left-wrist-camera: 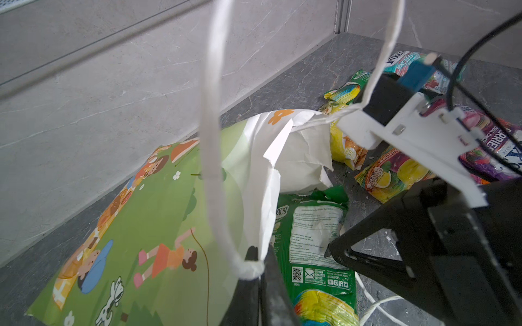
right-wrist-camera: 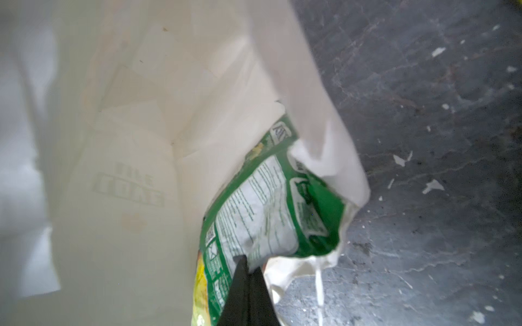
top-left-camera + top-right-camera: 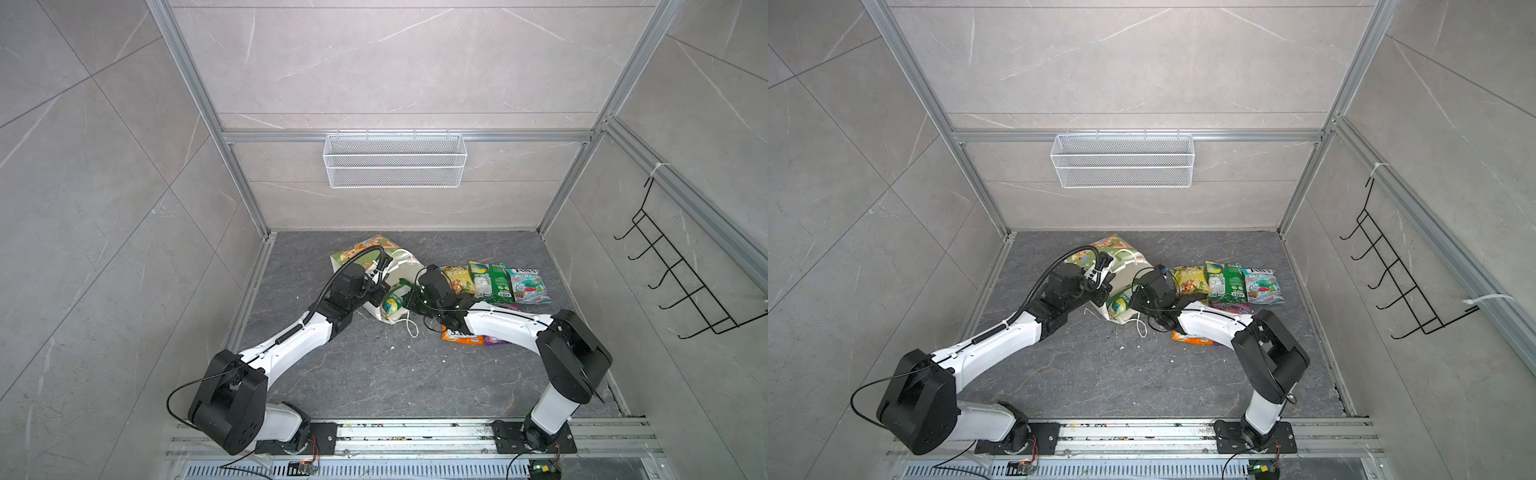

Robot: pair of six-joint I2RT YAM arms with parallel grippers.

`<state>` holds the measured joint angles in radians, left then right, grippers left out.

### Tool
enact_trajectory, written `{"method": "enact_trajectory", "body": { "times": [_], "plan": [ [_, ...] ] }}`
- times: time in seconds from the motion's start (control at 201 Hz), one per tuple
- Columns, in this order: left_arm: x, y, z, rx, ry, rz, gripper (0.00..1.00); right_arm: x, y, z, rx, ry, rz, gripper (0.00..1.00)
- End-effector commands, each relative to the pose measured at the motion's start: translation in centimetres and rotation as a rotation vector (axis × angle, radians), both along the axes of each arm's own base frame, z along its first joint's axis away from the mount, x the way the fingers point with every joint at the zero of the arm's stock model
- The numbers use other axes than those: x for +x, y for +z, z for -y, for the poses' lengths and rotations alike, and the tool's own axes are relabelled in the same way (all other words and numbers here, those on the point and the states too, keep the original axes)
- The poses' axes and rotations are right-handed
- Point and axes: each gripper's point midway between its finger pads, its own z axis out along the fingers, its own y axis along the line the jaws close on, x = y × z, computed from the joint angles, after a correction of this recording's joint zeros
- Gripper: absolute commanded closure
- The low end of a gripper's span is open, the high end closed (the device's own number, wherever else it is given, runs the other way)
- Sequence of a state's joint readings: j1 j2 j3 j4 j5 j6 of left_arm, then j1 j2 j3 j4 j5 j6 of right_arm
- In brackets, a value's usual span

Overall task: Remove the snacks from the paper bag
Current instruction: 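Lift the green pack out with the right gripper while the left tilts the bag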

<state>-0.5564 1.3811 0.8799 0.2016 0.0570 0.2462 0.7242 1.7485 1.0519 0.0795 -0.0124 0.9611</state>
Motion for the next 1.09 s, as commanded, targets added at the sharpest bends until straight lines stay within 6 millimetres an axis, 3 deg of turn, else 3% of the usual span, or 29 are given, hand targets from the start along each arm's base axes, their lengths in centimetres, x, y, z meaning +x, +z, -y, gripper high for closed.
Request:
{"method": "enact_trajectory", "body": {
  "times": [0.0,0.07,0.343,0.727,0.831,0.901,1.04,1.09],
  "plan": [
    [0.6,3.4,0.3,-0.056,0.007,0.062,1.0,-0.3,-1.1,-0.3,0.005,0.009,-0.057,0.84],
    [0.6,3.5,0.3,-0.058,0.006,0.062,1.0,-0.2,-1.7,-0.4,-0.002,0.007,-0.063,0.77],
    [0.7,3.4,0.6,-0.063,-0.004,0.057,1.0,-0.2,-4.4,-0.9,0.036,-0.006,-0.122,0.72],
    [0.7,3.2,1.2,-0.077,-0.027,0.045,1.0,1.8,-5.3,-1.5,0.144,-0.123,-0.113,0.57],
    [0.6,3.3,1.2,-0.078,-0.029,0.047,1.0,2.2,-5.9,-1.8,0.158,-0.135,-0.112,0.64],
    [0.5,3.3,1.0,-0.08,-0.027,0.051,1.0,2.7,-6.2,-1.8,0.164,-0.156,-0.103,0.76],
    [0.3,3.3,0.8,-0.075,-0.022,0.048,1.0,3.2,-5.1,-1.7,0.156,-0.157,-0.059,0.98],
    [0.3,3.3,0.8,-0.074,-0.02,0.05,1.0,3.3,-4.7,-1.4,0.138,-0.161,-0.051,1.0]
  ]
}}
